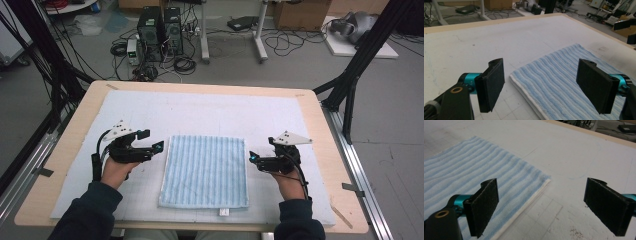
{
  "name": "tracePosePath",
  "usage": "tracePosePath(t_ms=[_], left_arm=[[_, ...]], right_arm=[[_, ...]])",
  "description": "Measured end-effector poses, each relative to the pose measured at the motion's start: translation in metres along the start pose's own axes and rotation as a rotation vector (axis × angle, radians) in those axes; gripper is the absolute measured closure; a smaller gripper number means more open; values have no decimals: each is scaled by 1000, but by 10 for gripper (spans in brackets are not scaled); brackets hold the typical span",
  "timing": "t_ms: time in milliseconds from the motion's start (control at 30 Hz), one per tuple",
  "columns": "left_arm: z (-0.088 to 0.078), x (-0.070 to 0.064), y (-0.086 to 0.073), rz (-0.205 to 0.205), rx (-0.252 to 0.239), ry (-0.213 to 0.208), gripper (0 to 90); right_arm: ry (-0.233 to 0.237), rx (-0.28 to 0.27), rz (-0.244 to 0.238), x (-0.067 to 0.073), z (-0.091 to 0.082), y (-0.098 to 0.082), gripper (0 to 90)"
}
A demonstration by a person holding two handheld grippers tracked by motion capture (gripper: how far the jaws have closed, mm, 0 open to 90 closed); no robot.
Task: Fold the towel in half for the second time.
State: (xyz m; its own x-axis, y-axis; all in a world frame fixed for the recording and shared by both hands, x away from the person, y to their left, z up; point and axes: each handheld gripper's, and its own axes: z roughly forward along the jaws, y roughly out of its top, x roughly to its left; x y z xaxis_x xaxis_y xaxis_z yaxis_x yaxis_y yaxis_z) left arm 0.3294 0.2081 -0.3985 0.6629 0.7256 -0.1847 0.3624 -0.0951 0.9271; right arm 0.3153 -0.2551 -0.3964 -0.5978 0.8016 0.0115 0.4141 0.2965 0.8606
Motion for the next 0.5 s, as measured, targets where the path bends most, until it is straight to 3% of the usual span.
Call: tracePosePath(t_ms=[233, 500], left_arm=[[3, 1, 0, 1, -7, 6, 230], [10, 6, 5, 6, 22, 31, 232]], right_arm=[[3, 6, 10, -1, 3, 2, 118], [9, 23, 17, -4, 10, 5, 118]])
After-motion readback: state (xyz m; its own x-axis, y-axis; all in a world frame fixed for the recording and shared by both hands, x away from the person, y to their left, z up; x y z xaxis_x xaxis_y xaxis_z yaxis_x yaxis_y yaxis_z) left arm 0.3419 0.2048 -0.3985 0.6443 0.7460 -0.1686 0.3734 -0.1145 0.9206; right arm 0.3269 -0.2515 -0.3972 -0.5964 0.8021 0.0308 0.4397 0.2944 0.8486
